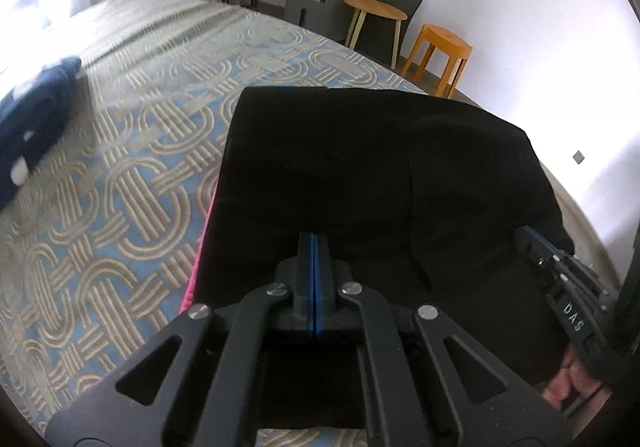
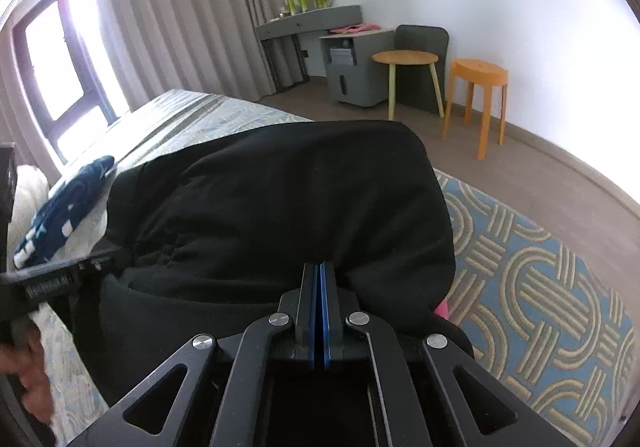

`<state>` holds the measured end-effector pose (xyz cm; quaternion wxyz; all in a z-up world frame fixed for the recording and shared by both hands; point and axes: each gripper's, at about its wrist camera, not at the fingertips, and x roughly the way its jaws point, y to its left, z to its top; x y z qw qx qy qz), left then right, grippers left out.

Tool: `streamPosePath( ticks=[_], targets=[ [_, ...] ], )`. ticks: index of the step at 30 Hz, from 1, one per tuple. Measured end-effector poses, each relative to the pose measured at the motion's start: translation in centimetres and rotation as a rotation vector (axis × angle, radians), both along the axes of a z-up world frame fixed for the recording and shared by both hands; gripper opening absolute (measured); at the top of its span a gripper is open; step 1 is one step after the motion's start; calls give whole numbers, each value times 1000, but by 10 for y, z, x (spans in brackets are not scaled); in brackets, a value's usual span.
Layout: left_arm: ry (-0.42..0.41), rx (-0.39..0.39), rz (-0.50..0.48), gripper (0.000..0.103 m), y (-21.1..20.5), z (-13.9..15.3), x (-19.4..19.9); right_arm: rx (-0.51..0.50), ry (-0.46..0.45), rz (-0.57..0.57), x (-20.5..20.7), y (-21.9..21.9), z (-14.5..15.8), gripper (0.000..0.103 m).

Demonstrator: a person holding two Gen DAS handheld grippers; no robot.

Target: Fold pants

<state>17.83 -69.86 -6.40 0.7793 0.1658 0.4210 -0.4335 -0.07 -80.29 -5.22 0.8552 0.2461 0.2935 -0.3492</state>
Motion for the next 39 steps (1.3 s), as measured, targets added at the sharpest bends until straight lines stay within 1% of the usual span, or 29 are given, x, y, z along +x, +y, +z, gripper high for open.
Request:
streamPosePath(
  ticks=[2,4,5,6,7,8,9,11,12,13,15,16,17,18,19,20,21,22,23,25,26,28,29,30,32,33,36,38,39],
  targets=[
    [3,-13,-16,4,7,6,-2,-4,24,-16,4,2,2,0],
    [69,-25,-16,16,24,22,-4,-23,88,-26,13,5,8,0],
    [90,-38,-18,36,40,37,-8,-19,117,-22,17,8,14,4],
    [61,-52,2,63,52,49,-12,3,133,-14,17,12,21,5],
    [4,-79,27,71,70,66,-16,62,90,8,13,17,33,11],
    [-72,-125,41,78,93,88,-24,106,18,19,7,23,41,15],
    [-137,-178,48,81,119,112,-31,140,-51,24,0,32,50,19],
    [-200,-248,55,81,167,155,-42,157,-126,51,-5,62,75,34],
    [-239,-301,70,81,199,182,-49,141,-142,80,-4,80,90,39],
    [-263,-330,81,83,218,197,-53,125,-146,106,-1,96,101,46],
    [-340,-422,117,93,280,244,-67,79,-179,200,7,140,136,47],
    [-368,-456,138,95,304,263,-74,60,-191,238,10,159,151,51],
    [-406,-505,168,97,344,288,-84,32,-209,286,13,186,172,55],
    [-431,-536,186,99,369,305,-90,6,-233,320,14,210,189,57],
    [-459,-560,206,102,394,320,-96,-20,-264,359,15,235,209,62],
    [-504,-568,242,102,426,338,-106,-47,-300,405,16,265,231,69],
    [-555,-549,288,102,454,353,-115,-70,-335,445,16,293,251,73],
    [-607,-516,343,102,475,364,-124,-95,-374,493,15,323,272,77],
    [-685,-471,440,102,508,378,-135,-117,-397,534,14,348,285,80],
    [-768,-434,561,102,555,394,-151,-186,-432,643,16,416,319,83],
    [-796,-428,628,102,590,403,-160,-214,-443,685,19,442,330,85],
    [-811,-424,709,102,637,411,-172,-266,-460,774,21,502,349,89],
    [-823,-419,763,102,671,415,-181,-283,-474,829,23,537,357,89],
    [-829,-411,793,102,692,417,-186,-294,-484,873,24,564,361,90],
    [-855,-389,882,102,744,417,-199,-316,-505,953,32,622,369,100],
    [-857,-381,912,102,763,416,-201,-325,-516,984,35,648,371,102],
    [-828,-367,989,102,819,408,-208,-331,-534,1078,47,719,368,102],
    [-815,-342,1037,102,842,401,-210,-325,-536,1131,53,756,363,102],
    [-812,-340,1032,102,846,398,-211,-334,-534,1131,51,768,360,102]
  ],
)
